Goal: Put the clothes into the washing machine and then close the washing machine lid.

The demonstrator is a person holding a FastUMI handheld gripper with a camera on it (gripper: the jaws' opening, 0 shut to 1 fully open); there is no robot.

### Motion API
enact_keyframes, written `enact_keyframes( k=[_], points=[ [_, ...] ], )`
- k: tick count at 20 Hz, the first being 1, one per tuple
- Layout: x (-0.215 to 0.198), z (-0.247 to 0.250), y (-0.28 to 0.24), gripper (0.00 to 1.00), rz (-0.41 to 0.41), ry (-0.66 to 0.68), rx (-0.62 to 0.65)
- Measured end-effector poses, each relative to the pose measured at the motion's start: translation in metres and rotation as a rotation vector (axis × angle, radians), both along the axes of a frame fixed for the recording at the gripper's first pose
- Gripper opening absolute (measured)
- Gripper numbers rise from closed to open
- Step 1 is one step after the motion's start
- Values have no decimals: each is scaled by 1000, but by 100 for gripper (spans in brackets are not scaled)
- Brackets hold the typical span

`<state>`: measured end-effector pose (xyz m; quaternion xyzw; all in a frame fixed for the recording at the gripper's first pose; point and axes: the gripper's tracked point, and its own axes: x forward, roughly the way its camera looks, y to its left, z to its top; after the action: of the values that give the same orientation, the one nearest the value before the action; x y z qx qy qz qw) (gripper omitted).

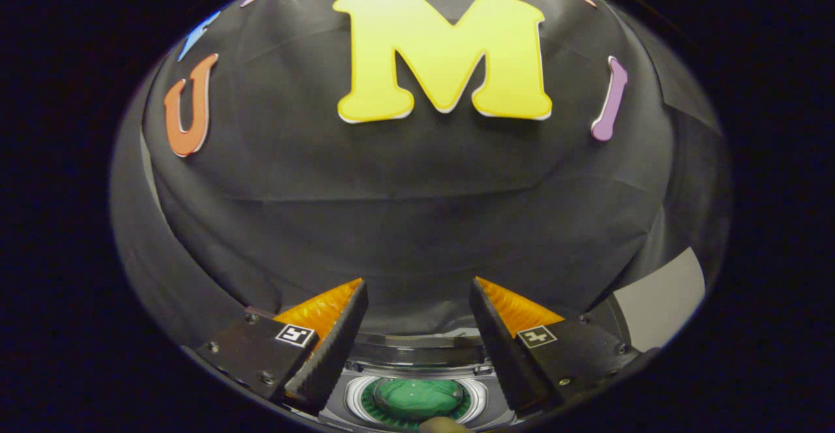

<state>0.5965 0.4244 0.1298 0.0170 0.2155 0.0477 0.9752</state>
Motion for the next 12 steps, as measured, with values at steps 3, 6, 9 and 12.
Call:
enact_keyframes(
  k=[3, 6, 9, 12],
  points=[
    [9, -19, 1, 98, -19, 65, 4],
    [10, -32, 2, 98, -39, 115, -12],
    [10, -36, 4, 98, -51, 109, -38],
    [9, -38, 4, 98, -60, 115, -39]
  ],
)
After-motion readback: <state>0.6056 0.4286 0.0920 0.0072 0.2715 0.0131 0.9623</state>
